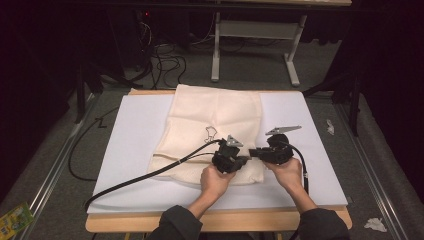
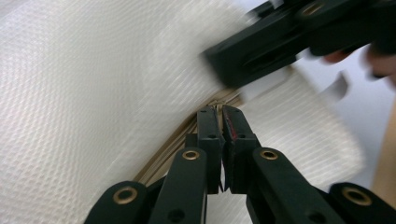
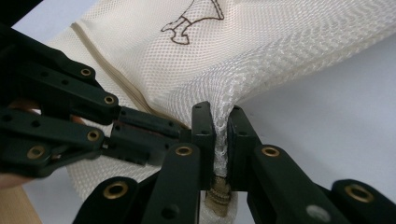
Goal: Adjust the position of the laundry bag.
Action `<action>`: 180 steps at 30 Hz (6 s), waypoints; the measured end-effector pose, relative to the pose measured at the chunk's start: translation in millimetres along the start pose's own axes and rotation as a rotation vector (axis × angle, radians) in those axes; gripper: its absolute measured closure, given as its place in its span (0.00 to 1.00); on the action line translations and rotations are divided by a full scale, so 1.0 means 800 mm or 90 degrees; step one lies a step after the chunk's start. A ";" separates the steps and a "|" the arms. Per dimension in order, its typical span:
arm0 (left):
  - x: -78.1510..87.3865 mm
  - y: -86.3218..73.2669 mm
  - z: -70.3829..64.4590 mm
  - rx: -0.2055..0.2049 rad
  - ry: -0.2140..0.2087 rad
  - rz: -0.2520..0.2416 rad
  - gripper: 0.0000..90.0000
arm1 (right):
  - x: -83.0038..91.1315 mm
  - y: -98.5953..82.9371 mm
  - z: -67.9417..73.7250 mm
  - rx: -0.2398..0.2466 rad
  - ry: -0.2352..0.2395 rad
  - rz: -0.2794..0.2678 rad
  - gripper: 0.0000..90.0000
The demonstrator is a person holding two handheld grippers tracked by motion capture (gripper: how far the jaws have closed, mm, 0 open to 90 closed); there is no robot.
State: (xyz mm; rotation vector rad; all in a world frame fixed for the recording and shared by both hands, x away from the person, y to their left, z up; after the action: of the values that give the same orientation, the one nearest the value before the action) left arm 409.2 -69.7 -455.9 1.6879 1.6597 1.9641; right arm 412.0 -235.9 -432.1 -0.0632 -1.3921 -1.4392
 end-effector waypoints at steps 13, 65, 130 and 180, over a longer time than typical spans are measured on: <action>0.013 -0.003 0.004 -0.019 0.007 -0.017 0.97 | 0.005 0.001 -0.002 0.008 -0.005 -0.005 0.95; 0.049 -0.011 0.037 -0.024 0.041 -0.040 0.97 | 0.006 0.000 -0.011 0.040 -0.060 -0.013 0.95; 0.082 -0.024 0.066 -0.002 0.056 -0.059 0.97 | 0.007 -0.001 -0.022 0.034 -0.079 -0.010 0.95; 0.131 -0.047 0.107 0.024 0.096 -0.080 0.97 | 0.015 -0.007 -0.033 0.023 -0.097 -0.009 0.95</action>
State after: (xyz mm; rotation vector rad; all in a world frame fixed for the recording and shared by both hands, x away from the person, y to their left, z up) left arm 410.0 68.0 -429.5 1.4387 1.8146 2.0578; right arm 418.9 -264.7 -436.2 -0.1428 -1.5448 -1.4460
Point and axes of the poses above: each handheld gripper's, and its own axes: x roughly backward along the jaws, y roughly out of its top, z roughly to its left, the point moved 3 cm from there along -x, roughly forward along the jaws, and after that the axes turned 5 degrees about y, right-handed, at the moved point
